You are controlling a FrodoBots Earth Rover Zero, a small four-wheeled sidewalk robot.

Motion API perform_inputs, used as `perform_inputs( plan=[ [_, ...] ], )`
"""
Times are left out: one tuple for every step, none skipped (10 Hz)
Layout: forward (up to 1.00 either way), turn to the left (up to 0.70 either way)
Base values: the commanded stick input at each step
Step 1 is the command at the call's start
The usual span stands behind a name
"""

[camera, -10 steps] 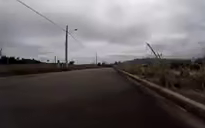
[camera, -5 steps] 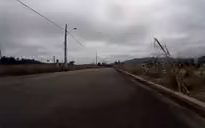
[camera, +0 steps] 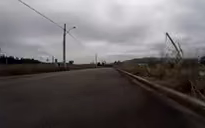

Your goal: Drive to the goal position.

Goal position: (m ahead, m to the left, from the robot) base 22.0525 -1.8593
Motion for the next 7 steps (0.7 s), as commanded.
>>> perform_inputs(
  plan=[
    [0.7, 0.0],
    [0.7, 0.0],
    [0.7, 0.0],
    [0.7, 0.0],
    [0.7, 0.0],
    [0.7, 0.0],
    [0.7, 0.0]
  ],
)
